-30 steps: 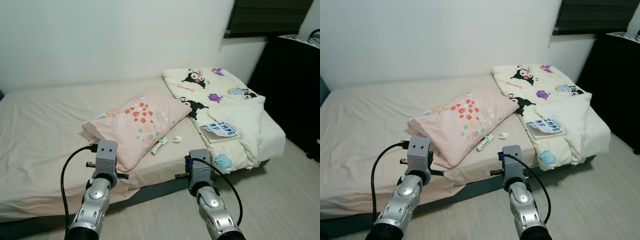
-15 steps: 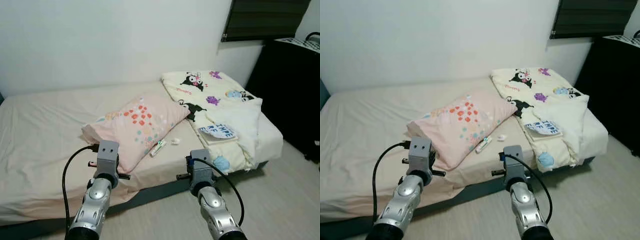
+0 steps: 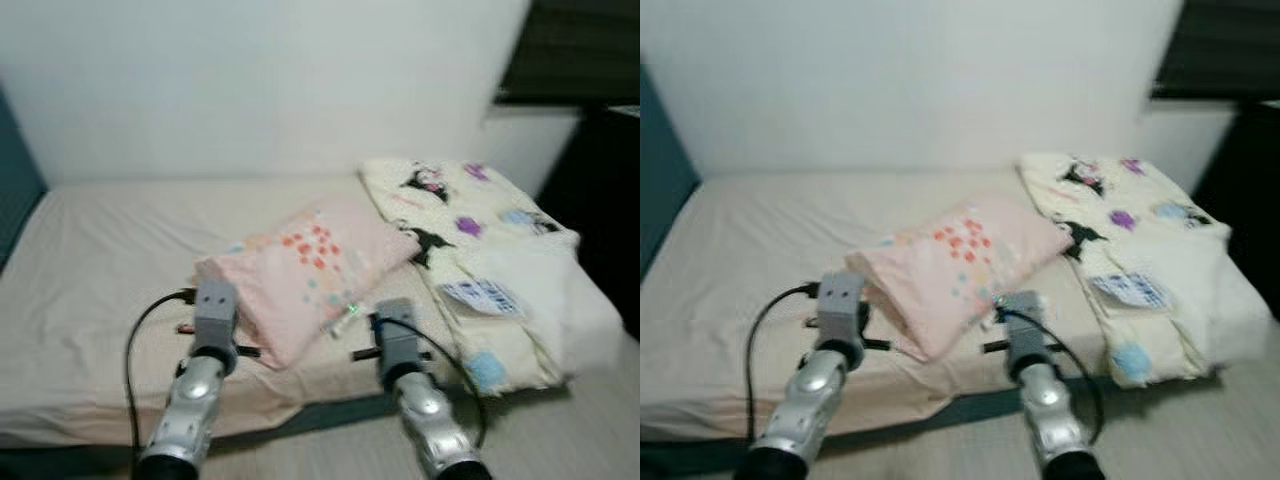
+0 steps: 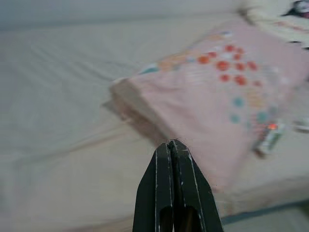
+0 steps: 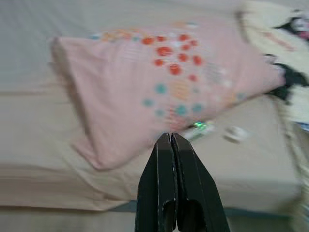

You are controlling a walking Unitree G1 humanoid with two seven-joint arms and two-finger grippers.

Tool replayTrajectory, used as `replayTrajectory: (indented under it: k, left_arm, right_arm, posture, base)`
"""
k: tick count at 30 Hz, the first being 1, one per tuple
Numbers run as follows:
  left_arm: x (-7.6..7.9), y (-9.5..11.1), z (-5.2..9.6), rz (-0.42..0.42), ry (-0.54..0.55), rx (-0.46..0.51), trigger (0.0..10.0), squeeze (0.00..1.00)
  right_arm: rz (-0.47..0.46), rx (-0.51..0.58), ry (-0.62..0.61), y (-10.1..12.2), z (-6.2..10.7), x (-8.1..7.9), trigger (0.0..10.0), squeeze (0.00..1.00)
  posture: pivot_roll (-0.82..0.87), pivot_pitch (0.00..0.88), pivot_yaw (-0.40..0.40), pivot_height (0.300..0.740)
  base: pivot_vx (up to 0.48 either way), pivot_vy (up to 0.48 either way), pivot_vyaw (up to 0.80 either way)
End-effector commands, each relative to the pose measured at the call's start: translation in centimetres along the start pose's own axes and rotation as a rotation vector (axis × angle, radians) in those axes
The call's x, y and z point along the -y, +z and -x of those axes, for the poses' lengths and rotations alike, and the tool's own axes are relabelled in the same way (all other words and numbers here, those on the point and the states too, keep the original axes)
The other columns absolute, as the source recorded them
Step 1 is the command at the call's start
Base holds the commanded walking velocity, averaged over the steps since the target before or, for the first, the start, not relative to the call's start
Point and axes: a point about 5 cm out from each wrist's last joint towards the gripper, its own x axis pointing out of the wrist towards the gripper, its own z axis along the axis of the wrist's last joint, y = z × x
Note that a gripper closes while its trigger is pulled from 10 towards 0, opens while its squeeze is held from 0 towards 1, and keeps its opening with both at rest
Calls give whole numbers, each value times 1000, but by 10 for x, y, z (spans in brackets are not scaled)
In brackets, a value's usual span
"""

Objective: Clean up the room

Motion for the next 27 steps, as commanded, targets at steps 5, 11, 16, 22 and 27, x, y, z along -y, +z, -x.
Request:
replayTrajectory:
  k: [5,11,16,22,27]
  left_arm:
    - [6,-3,1,4,-15,-8,10000,0]
    - [6,-2,1,5,-9,-8,10000,0]
    - [4,-2,0,6,-6,-8,10000,0]
    - [4,-2,0,7,-2,-7,10000,0]
    - [3,-1,0,9,5,-7,10000,0]
  right_arm:
    - [-6,-35,-32,-8,3,11,10000,0]
    - [-3,-36,-33,-9,3,11,10000,0]
    - [28,-36,-5,-8,2,8,10000,0]
    - [61,-30,13,-7,1,5,10000,0]
    - [25,-38,-3,-8,1,6,10000,0]
  posture:
    - [28,0,-75,740]
    - [30,0,-74,740]
    - [31,0,-75,740]
    - [31,0,-78,740]
    - [31,0,-78,740]
  base:
    - [303,0,0]
    - [301,0,0]
    - [296,0,0]
    - [294,0,625]
    - [288,0,220]
